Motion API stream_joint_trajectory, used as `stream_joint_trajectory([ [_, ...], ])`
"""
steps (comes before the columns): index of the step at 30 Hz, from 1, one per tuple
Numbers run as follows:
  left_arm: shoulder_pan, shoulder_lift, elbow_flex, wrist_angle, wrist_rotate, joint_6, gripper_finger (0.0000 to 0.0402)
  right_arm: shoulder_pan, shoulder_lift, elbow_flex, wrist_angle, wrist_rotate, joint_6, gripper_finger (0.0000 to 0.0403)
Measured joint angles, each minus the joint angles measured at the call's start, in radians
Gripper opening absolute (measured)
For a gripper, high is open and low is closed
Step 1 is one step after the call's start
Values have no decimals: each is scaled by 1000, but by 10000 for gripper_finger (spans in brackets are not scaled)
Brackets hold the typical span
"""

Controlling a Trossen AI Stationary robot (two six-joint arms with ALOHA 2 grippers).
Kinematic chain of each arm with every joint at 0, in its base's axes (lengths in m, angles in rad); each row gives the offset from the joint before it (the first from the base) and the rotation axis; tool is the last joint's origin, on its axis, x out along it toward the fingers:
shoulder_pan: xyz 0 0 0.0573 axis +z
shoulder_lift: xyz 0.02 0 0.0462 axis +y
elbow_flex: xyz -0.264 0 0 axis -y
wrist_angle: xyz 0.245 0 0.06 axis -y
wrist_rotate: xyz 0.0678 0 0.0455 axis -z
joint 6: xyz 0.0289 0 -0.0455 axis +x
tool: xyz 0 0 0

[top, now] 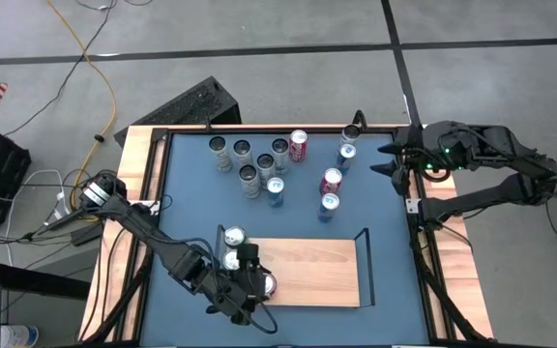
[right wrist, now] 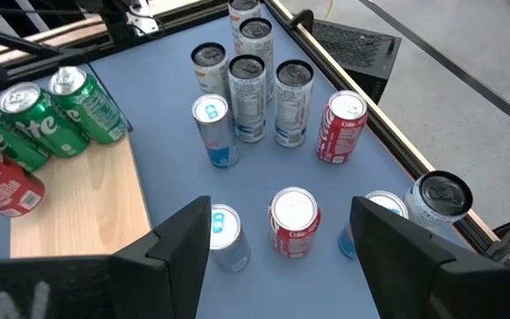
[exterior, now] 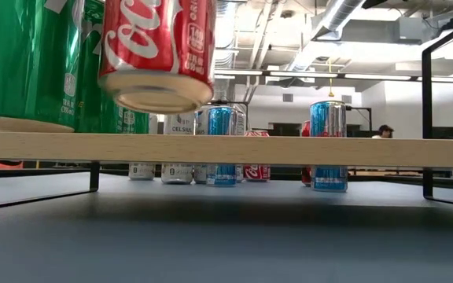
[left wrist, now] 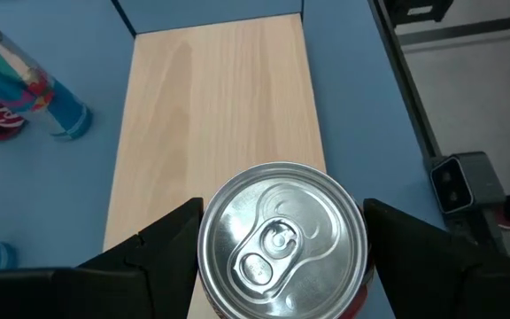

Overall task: Place canned beverage on shelf
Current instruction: Put the bottom left red-white soda can on the shelf

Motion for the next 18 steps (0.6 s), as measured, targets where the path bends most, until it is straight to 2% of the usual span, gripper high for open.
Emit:
stream_joint_trajectory([
  [18,7,18,-1,10,9,4,262,0,0,0,-2,-7,0,256],
])
